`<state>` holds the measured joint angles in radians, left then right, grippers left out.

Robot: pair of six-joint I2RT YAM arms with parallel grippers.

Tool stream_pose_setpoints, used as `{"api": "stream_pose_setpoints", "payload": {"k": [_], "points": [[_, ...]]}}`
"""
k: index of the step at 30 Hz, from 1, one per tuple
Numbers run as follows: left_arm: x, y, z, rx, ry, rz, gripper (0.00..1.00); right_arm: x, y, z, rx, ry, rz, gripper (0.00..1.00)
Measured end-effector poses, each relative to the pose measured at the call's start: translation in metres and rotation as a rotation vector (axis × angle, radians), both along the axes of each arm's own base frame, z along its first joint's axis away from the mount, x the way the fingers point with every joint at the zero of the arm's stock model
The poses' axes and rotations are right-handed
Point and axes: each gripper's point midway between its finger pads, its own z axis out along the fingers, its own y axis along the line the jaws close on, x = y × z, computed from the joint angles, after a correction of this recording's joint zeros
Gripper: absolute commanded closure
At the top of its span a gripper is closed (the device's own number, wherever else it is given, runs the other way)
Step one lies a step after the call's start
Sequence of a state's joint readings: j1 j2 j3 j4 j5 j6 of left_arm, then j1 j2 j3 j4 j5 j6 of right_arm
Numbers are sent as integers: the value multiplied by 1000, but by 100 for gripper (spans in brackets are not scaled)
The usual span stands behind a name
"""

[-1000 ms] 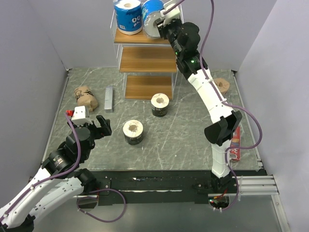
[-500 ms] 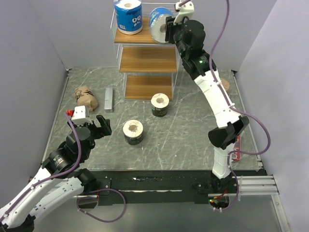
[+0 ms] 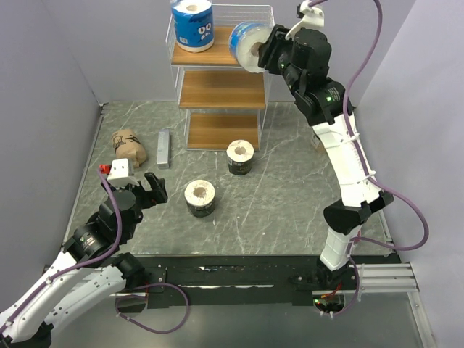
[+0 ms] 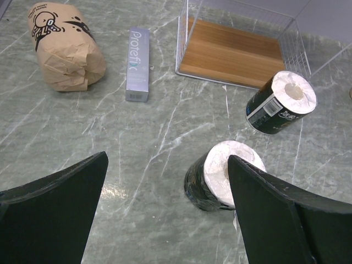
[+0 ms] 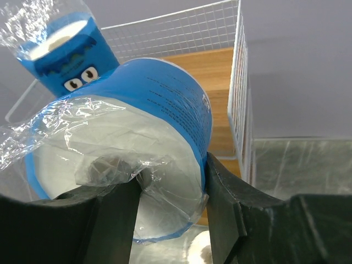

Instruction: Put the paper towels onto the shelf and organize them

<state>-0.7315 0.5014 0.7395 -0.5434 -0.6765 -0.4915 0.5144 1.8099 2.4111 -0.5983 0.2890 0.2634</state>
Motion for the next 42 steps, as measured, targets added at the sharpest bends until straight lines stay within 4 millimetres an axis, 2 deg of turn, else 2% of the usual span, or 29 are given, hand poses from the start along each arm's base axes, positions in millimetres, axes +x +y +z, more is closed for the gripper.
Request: {"api": "stream_pose_setpoints", "payload": {"k": [5,9,11,17,27,31,42], "points": [[0,0,0,0,1,-1,3,-4,1,8,107,18,-11,75],[0,0,0,0,1,-1,4,0,3,4,163,38,-28,74],[0,0,0,-1,1,-1,4,3,4,1,182,47,-34,70],[0,0,0,-1,1,0,4,13,9,-6,210,56,-44,60],[0,0,0,-2,1,-3,4,30,14,-9,250,37,-69,58],[0,0,0,-2,1,-3,4,35,17,-7,270,24,-71,51],[0,0,0,-2,1,-3,4,44,22,-5,292,-3,-67,42]]}}
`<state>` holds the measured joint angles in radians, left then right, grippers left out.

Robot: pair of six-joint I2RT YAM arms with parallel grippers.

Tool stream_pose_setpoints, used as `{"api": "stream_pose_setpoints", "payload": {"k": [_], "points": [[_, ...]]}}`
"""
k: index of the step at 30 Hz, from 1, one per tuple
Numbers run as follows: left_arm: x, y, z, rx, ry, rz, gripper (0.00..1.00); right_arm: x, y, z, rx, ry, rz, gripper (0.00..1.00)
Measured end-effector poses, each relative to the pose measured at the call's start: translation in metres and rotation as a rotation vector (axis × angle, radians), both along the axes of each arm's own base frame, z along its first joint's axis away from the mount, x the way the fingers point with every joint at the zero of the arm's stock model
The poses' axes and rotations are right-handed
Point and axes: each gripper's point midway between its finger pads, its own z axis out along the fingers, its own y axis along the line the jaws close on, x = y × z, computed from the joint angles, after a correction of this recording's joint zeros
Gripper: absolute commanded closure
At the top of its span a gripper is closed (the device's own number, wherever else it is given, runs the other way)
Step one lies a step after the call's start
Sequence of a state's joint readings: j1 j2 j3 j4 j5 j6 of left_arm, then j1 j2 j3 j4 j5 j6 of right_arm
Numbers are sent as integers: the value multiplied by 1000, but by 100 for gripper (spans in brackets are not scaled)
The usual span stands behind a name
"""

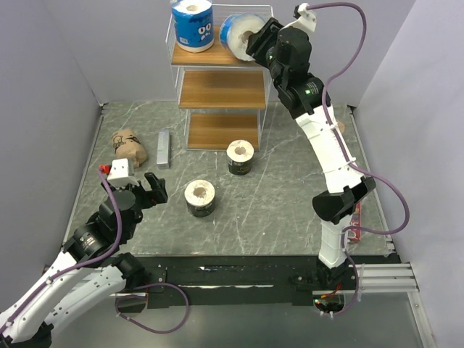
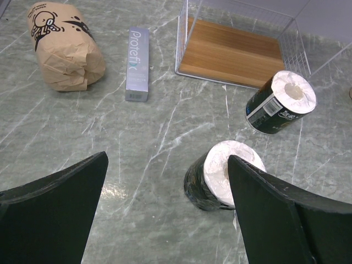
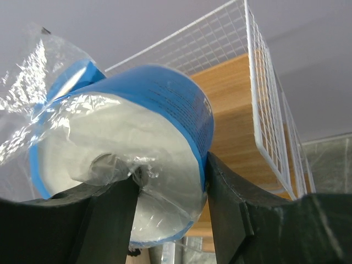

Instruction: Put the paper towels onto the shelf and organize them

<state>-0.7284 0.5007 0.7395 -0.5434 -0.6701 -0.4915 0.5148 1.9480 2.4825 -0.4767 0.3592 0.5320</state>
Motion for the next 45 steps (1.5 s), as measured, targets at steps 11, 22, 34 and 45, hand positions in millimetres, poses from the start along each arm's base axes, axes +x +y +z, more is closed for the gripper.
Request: {"api": "stream_pose_setpoints", "payload": {"k": [11,22,34,45], "points": [[0,0,0,0,0,0,4,7,3,23,48,-90,0,37],[0,-2,-1,-1,3,-9,4,12,3,40,69,-161,0,37],[0,-1,0,-2,2,-9,4,11,4,48,40,-199,25,34],[0,-3,-2,0,8,-16,3,-65,-20,23,-135,-84,130,28]]}}
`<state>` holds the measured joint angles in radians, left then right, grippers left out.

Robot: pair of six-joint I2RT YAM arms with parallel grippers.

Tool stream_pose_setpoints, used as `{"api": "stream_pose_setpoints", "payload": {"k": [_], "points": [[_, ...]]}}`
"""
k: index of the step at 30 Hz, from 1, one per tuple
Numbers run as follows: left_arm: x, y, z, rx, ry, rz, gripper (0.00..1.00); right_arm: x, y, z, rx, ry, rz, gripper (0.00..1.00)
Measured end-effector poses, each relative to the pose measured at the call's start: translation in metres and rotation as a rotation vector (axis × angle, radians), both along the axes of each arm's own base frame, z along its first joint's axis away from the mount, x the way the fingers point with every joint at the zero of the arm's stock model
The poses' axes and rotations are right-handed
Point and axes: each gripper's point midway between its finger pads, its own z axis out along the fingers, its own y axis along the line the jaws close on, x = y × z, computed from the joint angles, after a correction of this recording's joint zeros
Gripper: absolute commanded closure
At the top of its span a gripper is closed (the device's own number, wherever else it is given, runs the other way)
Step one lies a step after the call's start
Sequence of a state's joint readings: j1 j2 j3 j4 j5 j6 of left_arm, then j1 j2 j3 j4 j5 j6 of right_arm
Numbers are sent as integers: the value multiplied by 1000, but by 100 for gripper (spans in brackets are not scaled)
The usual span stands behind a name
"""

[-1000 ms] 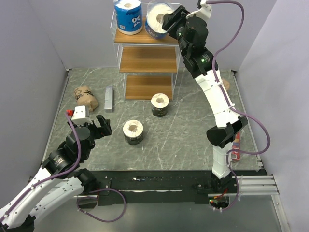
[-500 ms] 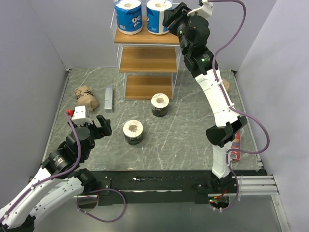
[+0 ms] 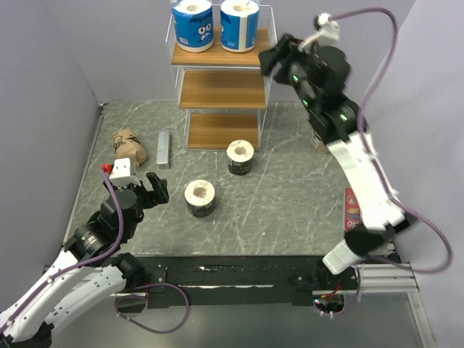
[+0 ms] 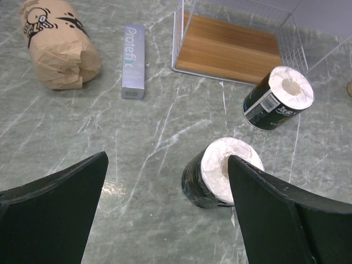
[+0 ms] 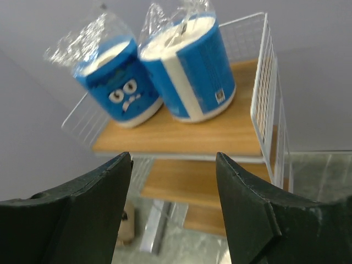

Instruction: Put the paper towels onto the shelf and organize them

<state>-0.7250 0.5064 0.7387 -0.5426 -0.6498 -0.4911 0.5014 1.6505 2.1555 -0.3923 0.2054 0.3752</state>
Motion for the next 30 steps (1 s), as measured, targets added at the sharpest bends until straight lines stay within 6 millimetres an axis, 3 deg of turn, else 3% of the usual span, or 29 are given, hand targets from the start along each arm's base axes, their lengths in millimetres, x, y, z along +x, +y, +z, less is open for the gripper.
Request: {"api": "stream_pose_setpoints", "payload": {"k": [4,6,8,12,17,21,30], "points": [[1,-9,-6,-22,29,-22,4,-65,-24,-19,-47,48,58,27],[2,-18,-11,-60,57,-45,4,-99,-37,-36,-60,72,89,13],[1,-29,-20,-102,99,-64,2,-126,-45,-63,-75,108,119,1],[2,-47,-46,-170,227,-58,1,-163,-59,-132,-117,208,151,0],[4,-63,-87,-154,395,-32,3,-185,-65,-210,-155,332,178,0],[7,-74,-109,-133,496,-24,6,-191,-65,-250,-154,425,178,1],[19,-89,-127,-152,576,-11,7,-207,-59,-268,-114,444,239,2]]}}
